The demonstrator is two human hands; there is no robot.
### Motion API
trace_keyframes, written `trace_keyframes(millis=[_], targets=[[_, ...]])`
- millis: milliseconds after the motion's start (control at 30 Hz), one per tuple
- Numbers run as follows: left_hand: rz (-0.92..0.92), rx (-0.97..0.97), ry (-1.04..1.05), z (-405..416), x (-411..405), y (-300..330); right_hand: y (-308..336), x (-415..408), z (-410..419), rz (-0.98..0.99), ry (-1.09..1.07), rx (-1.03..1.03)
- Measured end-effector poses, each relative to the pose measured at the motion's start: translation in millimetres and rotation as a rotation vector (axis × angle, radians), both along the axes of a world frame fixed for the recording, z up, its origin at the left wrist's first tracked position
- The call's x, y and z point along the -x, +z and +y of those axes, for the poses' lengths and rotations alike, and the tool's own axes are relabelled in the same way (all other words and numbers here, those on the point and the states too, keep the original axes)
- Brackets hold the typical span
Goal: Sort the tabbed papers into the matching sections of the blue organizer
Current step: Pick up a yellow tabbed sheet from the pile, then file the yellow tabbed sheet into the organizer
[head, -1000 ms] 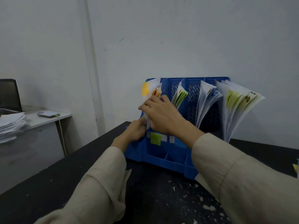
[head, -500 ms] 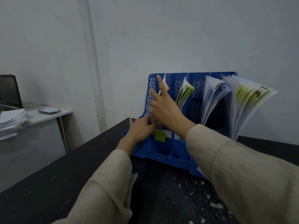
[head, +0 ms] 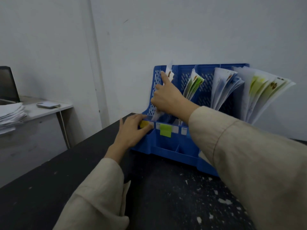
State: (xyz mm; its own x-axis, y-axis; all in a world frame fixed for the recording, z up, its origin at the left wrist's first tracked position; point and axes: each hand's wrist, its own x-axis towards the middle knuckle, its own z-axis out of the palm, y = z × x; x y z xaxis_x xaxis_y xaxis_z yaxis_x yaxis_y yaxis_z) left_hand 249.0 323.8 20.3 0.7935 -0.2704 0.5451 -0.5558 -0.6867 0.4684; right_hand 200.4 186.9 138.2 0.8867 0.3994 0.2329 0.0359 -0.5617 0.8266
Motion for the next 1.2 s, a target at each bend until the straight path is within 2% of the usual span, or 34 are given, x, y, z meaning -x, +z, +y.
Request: trace_keyframes(millis=[133, 333, 533, 867, 1200], targets=[[0.017, 0.226, -0.133, 0.6, -6.6, -13.0, 18.7, 4.1, 9.1, -0.011, -0.03, -0.003], [0.077, 0.323, -0.129, 1.6, -10.1, -20.3, 33.4, 4.4, 11.5, -0.088, 0.041, 0.005], [0.044, 0.312, -0.108, 0.2, -8.9, -18.9, 10.8, -1.7, 11.2, 0.001, 0.014, 0.044], [0.011, 0.25, -0.124, 0.0, -13.8, -19.2, -23.0, -3.7, 26.4, 0.181, -0.16, 0.05], [0.023, 0.262, -0.14, 0.8, -26.9, -28.3, -39.0, -10.6, 28.3, 0.268, -0.049, -0.033]])
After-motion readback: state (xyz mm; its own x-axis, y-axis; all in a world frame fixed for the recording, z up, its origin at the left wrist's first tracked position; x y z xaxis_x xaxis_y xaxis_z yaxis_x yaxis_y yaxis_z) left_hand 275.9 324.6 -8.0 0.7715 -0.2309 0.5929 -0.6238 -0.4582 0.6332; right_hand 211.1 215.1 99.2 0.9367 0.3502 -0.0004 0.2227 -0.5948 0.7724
